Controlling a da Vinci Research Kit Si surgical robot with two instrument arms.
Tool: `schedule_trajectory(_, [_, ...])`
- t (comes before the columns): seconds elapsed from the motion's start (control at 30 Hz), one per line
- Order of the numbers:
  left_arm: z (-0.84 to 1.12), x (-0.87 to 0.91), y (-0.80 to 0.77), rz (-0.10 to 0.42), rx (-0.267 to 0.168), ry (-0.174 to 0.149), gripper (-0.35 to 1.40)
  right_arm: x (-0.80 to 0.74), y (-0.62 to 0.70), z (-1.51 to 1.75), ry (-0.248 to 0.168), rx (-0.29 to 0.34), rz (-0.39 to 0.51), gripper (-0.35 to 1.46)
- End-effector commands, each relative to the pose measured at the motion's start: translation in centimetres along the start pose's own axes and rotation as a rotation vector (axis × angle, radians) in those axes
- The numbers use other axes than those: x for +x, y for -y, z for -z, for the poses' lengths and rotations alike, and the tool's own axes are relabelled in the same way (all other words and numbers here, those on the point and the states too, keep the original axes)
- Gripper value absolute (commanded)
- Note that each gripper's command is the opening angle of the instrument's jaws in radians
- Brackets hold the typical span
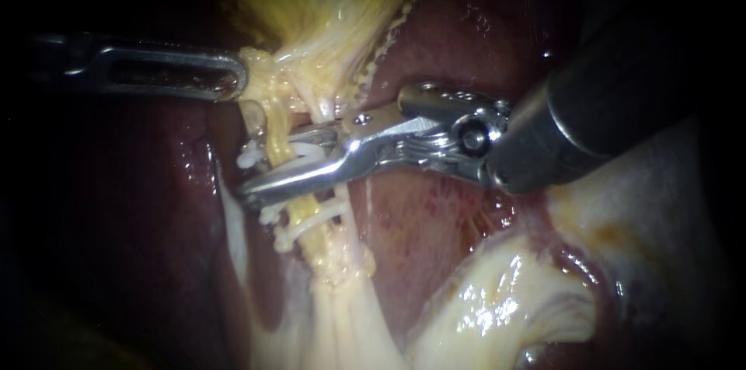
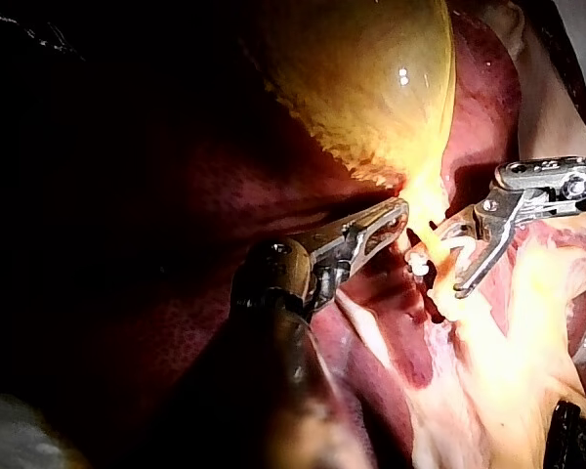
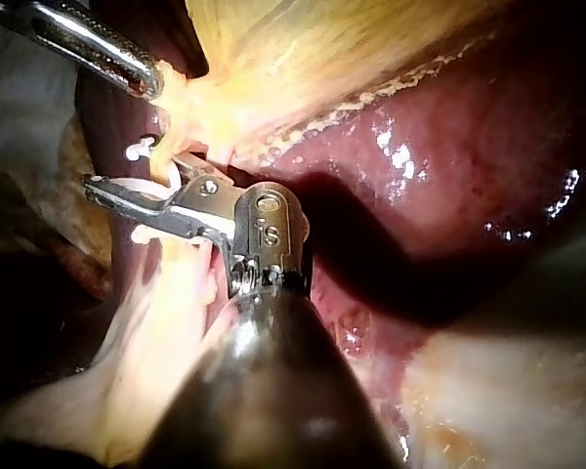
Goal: Clipping third clip left tube
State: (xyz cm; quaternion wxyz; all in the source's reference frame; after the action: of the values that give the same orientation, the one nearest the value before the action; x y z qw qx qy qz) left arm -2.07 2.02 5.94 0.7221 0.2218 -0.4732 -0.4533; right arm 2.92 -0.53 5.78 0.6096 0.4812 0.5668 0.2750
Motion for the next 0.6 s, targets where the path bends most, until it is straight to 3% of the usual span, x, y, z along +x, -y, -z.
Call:
schedule_trajectory(0.03, [0.00, 0.00, 0.00, 0.000, 0.000, 0.000, -0.35, 0.02, 0.01, 0.01, -0.006, 0.004, -0.001, 0.45])
schedule_trajectory(0.27, [0.00, 0.00, -0.01, 0.000, 0.001, 0.000, -0.35, 0.19, -0.04, -0.02, -0.039, 0.017, -0.012, 0.44])
schedule_trajectory(0.6, [0.00, 0.01, -0.02, -0.001, 0.001, 0.000, -0.35, 0.31, -0.08, -0.04, -0.046, 0.013, -0.034, 0.39])
